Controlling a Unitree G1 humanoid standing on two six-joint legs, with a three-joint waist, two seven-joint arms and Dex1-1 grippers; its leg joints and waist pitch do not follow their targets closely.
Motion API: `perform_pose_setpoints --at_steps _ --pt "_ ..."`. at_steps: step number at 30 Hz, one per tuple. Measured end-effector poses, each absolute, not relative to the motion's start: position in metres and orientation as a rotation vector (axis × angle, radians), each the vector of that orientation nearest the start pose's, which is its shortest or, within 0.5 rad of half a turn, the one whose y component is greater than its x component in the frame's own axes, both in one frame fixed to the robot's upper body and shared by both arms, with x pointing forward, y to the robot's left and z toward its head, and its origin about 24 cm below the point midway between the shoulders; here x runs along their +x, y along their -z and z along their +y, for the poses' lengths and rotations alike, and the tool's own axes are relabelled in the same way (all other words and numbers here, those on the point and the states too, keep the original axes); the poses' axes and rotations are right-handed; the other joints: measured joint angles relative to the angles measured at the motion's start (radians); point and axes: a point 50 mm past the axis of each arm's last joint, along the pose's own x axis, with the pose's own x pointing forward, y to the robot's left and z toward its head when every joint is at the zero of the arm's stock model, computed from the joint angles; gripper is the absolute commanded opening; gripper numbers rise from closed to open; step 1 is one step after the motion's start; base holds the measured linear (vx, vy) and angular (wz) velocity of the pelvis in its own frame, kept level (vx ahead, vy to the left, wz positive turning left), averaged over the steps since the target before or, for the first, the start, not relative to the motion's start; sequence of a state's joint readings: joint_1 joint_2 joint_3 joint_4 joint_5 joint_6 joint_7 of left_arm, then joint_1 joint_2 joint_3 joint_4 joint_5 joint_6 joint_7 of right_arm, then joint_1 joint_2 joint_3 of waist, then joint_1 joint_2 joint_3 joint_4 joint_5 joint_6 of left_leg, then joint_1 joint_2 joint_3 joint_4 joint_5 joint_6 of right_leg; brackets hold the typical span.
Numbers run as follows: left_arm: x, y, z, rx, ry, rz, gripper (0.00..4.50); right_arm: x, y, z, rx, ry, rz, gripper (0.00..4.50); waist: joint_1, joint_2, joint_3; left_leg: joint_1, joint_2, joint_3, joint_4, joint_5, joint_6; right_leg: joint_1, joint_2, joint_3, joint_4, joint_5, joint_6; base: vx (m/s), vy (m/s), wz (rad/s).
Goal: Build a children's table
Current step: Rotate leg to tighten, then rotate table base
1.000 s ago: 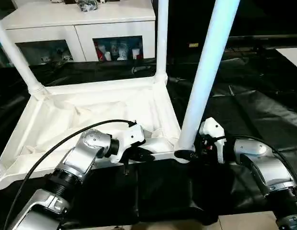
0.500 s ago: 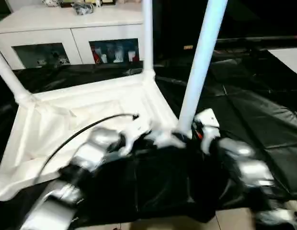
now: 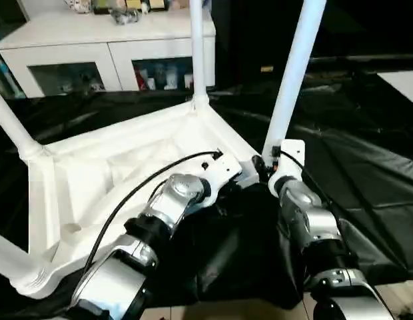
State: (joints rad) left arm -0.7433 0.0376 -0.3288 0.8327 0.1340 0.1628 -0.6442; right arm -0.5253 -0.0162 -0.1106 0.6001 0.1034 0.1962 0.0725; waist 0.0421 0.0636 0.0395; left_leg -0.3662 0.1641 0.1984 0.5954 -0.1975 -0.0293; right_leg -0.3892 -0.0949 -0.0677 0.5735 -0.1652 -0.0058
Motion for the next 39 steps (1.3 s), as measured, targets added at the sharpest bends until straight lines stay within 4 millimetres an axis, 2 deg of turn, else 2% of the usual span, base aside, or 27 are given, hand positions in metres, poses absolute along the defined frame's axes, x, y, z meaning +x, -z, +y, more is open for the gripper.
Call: perform_pose_setpoints --at_steps 3,6,9,12,14,15,16,19,20,24,25,28,31,35,37,39 --pt "0.34 -0.039 0.041 0.424 0.992 0.384 0.0 0.34 -0.034 -0.129 0.108 -0.136 0.271 3.71 -0.001 0.001 0.0 0.0 0.0 0.0 -0.002 0.0 0.0 -0.001 0.0 0.0 0.001 0.0 0.0 0.0 0.0 0.0" --pt "0.34 -0.04 0.04 0.434 1.011 0.369 0.0 0.333 -0.037 -0.135 0.039 -0.186 0.25 3.75 0.004 0.002 0.0 -0.001 0.0 0.0 -0.005 0.0 0.0 -0.003 0.0 -0.001 0.001 0.0 0.0 0.0 0.0 0.0" --pt "0.339 -0.04 0.04 0.438 1.035 0.355 0.0 0.321 -0.047 -0.143 -0.044 -0.29 0.218 3.75 0.014 0.002 0.0 -0.001 0.0 0.0 -0.008 0.0 0.0 -0.004 0.0 -0.001 0.001 0.0 0.002 0.0 0.0 0.0" --pt "0.335 -0.04 0.041 0.4 1.06 0.313 0.0 0.296 -0.049 -0.158 -0.132 -0.381 0.224 3.75 0.027 0.001 0.0 -0.002 0.001 0.0 -0.012 0.0 0.0 -0.005 0.001 0.0 0.002 -0.002 0.006 0.0 0.0 0.0" --pt "0.334 -0.041 0.046 0.35 1.061 0.287 0.0 0.283 -0.042 -0.155 -0.128 -0.422 0.261 3.75 0.027 0.001 0.0 -0.006 0.001 0.0 -0.013 0.0 0.0 -0.011 0.002 -0.001 0.003 -0.002 0.007 0.0 0.0 0.0" --pt "0.333 -0.041 0.047 0.329 1.061 0.279 0.44 0.279 -0.042 -0.153 -0.125 -0.434 0.268 3.77 0.03 0.001 0.0 -0.009 0.002 0.0 -0.014 0.0 0.0 -0.014 0.002 -0.001 0.004 -0.002 0.007 0.0 0.0 0.0" --pt "0.332 -0.043 0.048 0.312 1.066 0.268 0.44 0.275 -0.042 -0.148 -0.118 -0.456 0.272 3.77 0.033 0.002 0.0 -0.011 0.002 0.0 -0.013 0.001 0.0 -0.016 0.002 -0.001 0.004 -0.002 0.007 0.0 0.0 0.0" --pt "0.33 -0.055 0.051 0.266 1.095 0.204 0.61 0.272 -0.049 -0.14 -0.116 -0.495 0.247 3.77 0.041 0.002 0.0 -0.02 0.005 0.001 -0.008 0.002 0.002 -0.021 0.003 -0.002 0.004 0.0 0.004 0.0 0.0 0.0" --pt "0.33 -0.061 0.058 0.256 1.096 0.185 0.73 0.271 -0.055 -0.137 -0.112 -0.508 0.225 3.77 0.04 0.002 0.0 -0.021 0.006 0.001 -0.005 0.004 0.004 -0.021 0.003 -0.002 0.005 -0.001 0.005 0.0 0.0 0.0" --pt "0.326 -0.078 0.079 0.256 1.116 0.16 0.92 0.272 -0.058 -0.125 -0.083 -0.534 0.206 3.77 0.035 0.001 0.0 -0.021 0.005 0.003 -0.004 0.003 0.006 -0.021 0.003 0.0 0.004 -0.004 0.006 0.0 0.0 0.0" --pt "0.322 -0.079 0.086 0.252 1.127 0.166 1.09 0.274 -0.06 -0.123 -0.077 -0.536 0.201 3.77 0.035 0.001 0.0 -0.021 0.005 0.003 -0.004 0.002 0.006 -0.022 0.003 0.0 0.004 -0.005 0.006 0.0 0.0 0.0" --pt "0.307 -0.078 0.106 0.242 1.18 0.239 1.28 0.286 -0.066 -0.119 -0.075 -0.541 0.183 3.77 0.027 0.001 0.001 -0.021 0.006 0.004 -0.004 0.002 0.005 -0.023 0.003 0.0 0.006 -0.005 0.006 0.0 0.0 0.0" --pt "0.293 -0.073 0.117 0.238 1.233 0.307 1.6 0.295 -0.069 -0.116 -0.078 -0.549 0.181 3.77 0.025 -0.001 0.002 -0.02 0.006 0.004 -0.004 0.001 0.0 -0.022 0.003 0.001 0.007 -0.005 0.006 0.0 0.0 0.0" --pt "0.269 -0.061 0.116 0.23 1.307 0.407 1.78 0.311 -0.07 -0.109 -0.086 -0.557 0.187 3.77 0.019 -0.005 0.004 -0.019 0.006 0.004 -0.002 0.001 -0.001 -0.021 0.003 0.002 0.01 -0.005 0.006 0.0 0.0 0.0" --pt "0.263 -0.055 0.115 0.215 1.301 0.434 2.04 0.316 -0.072 -0.106 -0.086 -0.56 0.179 3.77 0.018 -0.009 0.006 -0.018 0.006 0.004 -0.002 0.002 -0.003 -0.021 0.003 0.002 0.012 -0.005 0.005 0.0 0.0 0.0" --pt "0.263 -0.049 0.112 0.224 1.246 0.453 2.07 0.327 -0.074 -0.102 -0.097 -0.535 0.187 3.77 0.015 -0.012 0.009 -0.017 0.006 0.004 -0.002 0.003 -0.005 -0.022 0.003 0.002 0.014 -0.004 0.004 0.0 0.0 0.0"
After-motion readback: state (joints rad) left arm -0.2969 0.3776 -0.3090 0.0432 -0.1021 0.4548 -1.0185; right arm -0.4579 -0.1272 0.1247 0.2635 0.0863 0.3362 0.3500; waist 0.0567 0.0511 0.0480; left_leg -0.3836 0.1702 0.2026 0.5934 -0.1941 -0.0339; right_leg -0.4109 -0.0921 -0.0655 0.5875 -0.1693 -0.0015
